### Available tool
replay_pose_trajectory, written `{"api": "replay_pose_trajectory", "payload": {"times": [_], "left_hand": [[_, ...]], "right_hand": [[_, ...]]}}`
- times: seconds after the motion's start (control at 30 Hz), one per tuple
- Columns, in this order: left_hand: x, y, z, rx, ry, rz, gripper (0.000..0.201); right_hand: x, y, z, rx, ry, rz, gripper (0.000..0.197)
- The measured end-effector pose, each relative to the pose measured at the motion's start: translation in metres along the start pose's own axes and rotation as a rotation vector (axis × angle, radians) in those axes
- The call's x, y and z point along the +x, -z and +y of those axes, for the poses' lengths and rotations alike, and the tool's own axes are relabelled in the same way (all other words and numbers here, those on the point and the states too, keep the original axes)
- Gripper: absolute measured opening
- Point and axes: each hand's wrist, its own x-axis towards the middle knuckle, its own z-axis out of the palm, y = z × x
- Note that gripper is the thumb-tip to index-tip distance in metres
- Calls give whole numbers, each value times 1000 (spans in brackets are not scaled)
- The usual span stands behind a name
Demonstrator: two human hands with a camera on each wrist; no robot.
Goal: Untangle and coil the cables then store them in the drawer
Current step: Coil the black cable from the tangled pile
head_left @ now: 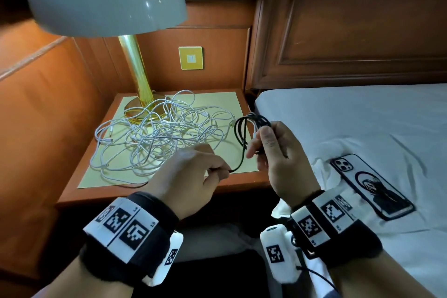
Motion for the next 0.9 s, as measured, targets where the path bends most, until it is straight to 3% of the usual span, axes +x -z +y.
{"api": "replay_pose_trajectory", "payload": {"times": [0.1, 0.23, 0.37, 0.47, 0.63, 0.9], "left_hand": [[1, 3, 2, -49, -64, -13, 10], [3, 8, 5, -64, -52, 107, 3], [5, 13, -3, -54, 3, 236, 6], [4, 16, -9, -56, 58, 308, 10], [7, 10, -9, -49, 128, 366, 8], [11, 2, 11, -637, 411, 268, 17]], "right_hand": [[-4, -2, -1, -111, 11, -108, 19], [-6, -2, 2, -227, -43, -254, 20], [-3, -3, 4, -202, -124, -264, 28], [-2, -1, 3, -103, -206, -286, 33], [-7, -6, -8, 266, -336, -350, 34], [-8, -10, -11, 377, -367, -350, 38]]}}
